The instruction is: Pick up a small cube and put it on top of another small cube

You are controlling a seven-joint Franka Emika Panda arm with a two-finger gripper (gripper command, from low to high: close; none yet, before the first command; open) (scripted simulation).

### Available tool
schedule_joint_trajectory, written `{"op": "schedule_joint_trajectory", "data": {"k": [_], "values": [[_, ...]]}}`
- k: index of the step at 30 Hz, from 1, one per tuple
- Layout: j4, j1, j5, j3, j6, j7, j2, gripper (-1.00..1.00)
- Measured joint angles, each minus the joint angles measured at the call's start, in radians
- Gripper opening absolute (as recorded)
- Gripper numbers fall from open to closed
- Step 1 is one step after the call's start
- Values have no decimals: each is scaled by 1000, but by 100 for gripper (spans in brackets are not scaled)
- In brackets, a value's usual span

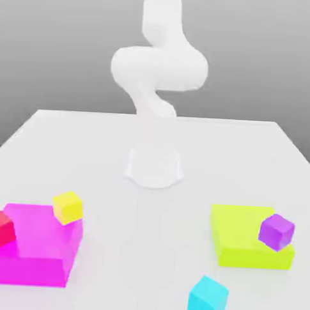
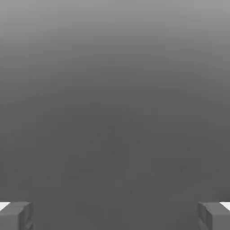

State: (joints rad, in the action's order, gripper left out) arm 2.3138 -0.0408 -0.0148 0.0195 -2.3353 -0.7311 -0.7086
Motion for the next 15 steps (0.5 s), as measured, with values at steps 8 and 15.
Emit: {"op": "schedule_joint_trajectory", "data": {"k": [8, 15], "values": [[44, -121, -54, 51, -113, 229, 297, 0], [82, -189, -96, 57, -210, 422, 551, 0]]}}
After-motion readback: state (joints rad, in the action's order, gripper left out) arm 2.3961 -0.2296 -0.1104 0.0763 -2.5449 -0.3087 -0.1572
